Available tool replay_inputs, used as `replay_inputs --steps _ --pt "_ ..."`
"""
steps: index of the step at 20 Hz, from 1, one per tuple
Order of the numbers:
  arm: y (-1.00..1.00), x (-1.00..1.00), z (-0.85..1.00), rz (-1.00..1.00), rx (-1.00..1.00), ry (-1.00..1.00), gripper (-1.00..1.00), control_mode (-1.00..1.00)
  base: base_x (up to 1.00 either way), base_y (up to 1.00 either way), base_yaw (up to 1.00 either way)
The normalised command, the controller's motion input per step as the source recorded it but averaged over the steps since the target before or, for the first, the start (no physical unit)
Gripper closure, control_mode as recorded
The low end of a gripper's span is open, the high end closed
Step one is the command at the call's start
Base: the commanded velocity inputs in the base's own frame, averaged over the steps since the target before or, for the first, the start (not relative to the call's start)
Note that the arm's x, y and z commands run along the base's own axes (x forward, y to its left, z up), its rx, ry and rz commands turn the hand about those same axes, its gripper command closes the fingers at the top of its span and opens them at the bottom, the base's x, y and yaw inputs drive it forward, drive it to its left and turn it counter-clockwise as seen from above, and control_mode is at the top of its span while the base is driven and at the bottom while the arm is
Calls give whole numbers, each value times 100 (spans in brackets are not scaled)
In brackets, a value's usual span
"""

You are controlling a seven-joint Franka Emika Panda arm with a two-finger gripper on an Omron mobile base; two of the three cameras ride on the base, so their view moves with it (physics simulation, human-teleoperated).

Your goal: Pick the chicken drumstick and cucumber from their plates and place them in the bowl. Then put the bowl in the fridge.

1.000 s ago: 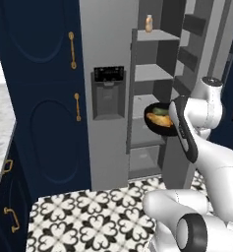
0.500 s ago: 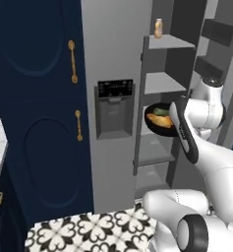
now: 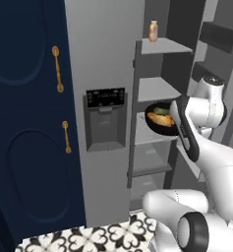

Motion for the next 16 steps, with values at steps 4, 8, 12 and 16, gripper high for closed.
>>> replay_inputs --steps 4,8,12,16 --pt "0 0 0 0 0 0 100 100 60 -11 0" --pt "0 0 0 0 0 0 100 100 56 -26 -3" --pt "0 0 0 0 0 0 100 100 66 -21 -7" --pt "0 0 0 0 0 0 100 100 58 -16 -4"
